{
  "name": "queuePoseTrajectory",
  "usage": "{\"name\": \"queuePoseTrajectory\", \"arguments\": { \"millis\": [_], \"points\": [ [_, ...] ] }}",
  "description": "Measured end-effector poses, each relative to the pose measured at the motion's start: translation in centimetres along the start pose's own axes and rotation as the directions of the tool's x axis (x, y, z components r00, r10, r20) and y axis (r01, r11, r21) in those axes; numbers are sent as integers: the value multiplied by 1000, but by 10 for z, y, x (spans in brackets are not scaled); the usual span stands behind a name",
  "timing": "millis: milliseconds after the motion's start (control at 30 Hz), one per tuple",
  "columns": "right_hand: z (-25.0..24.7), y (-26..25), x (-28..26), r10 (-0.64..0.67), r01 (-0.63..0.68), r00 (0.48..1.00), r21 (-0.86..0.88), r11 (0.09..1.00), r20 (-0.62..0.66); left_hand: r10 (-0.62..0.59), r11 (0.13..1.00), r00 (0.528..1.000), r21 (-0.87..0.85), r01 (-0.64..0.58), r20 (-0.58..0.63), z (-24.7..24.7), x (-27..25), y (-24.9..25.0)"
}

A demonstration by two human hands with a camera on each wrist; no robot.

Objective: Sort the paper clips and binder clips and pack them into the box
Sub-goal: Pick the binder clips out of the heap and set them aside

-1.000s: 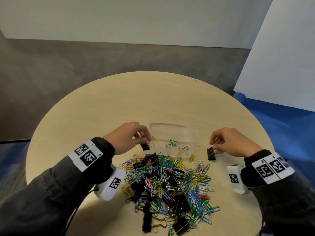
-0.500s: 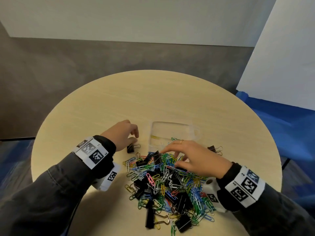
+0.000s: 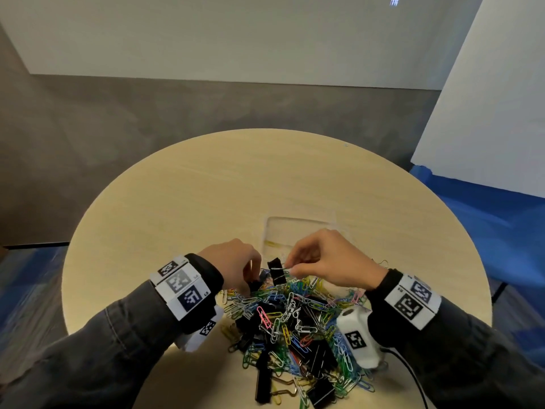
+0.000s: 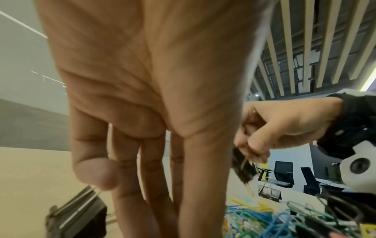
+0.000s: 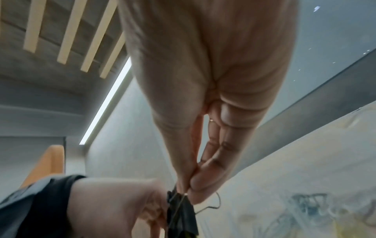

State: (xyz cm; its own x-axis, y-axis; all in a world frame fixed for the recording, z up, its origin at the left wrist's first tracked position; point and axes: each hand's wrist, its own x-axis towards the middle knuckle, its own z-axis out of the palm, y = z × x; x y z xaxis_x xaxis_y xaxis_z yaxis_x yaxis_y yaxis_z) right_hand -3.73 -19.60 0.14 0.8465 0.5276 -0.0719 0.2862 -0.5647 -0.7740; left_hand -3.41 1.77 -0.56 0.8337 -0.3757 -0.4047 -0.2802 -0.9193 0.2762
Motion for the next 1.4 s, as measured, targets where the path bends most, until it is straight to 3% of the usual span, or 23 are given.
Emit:
{"name": "queuePoseTrajectory", "arguments": {
  "millis": [167,267,333,433,567,667,733,800,900,967,1033,1200,1400],
  "points": [
    [-37,2,-17,19,5,983,132,991,-181,64,994,998,-84,-65,-25,-3,-2,0],
    [-66,16,-26,76,-62,938,53,997,-339,111,984,991,-134,-121,-79,-13,-5,-2],
    [-80,31,-30,145,-176,892,-34,984,-429,126,977,979,-150,-150,-159,-21,-7,-6],
    [-85,49,-32,320,-396,861,-126,910,-395,118,984,953,-99,-151,-277,-31,-6,-22],
    [-76,55,-30,433,-494,844,-146,857,-315,20,995,966,-89,-45,-259,-30,2,-49],
    [-70,51,-27,406,-509,829,-218,833,-384,-13,999,980,-49,3,-197,-22,6,-58],
    [-66,40,-27,287,-476,833,-350,807,-473,-12,1000,985,-24,8,-174,-19,8,-59],
    [-60,20,-30,202,-386,884,-412,825,-422,5,1000,984,16,-2,-180,-18,10,-56],
    [-44,-7,-33,197,-232,972,-367,901,-131,81,995,964,69,-66,-251,-18,8,-41],
    [-30,-12,-33,194,-159,978,-343,926,70,154,988,954,41,-149,-257,-19,4,-26],
    [-15,-9,-29,203,-120,964,-395,911,174,207,978,957,15,-208,-204,-18,-1,-11],
    [8,3,-23,232,-57,939,-550,833,254,217,970,972,133,-204,-93,-5,-1,7],
    [6,10,-23,289,-123,926,-531,838,241,172,966,981,212,-151,-85,7,4,10]
  ]
}}
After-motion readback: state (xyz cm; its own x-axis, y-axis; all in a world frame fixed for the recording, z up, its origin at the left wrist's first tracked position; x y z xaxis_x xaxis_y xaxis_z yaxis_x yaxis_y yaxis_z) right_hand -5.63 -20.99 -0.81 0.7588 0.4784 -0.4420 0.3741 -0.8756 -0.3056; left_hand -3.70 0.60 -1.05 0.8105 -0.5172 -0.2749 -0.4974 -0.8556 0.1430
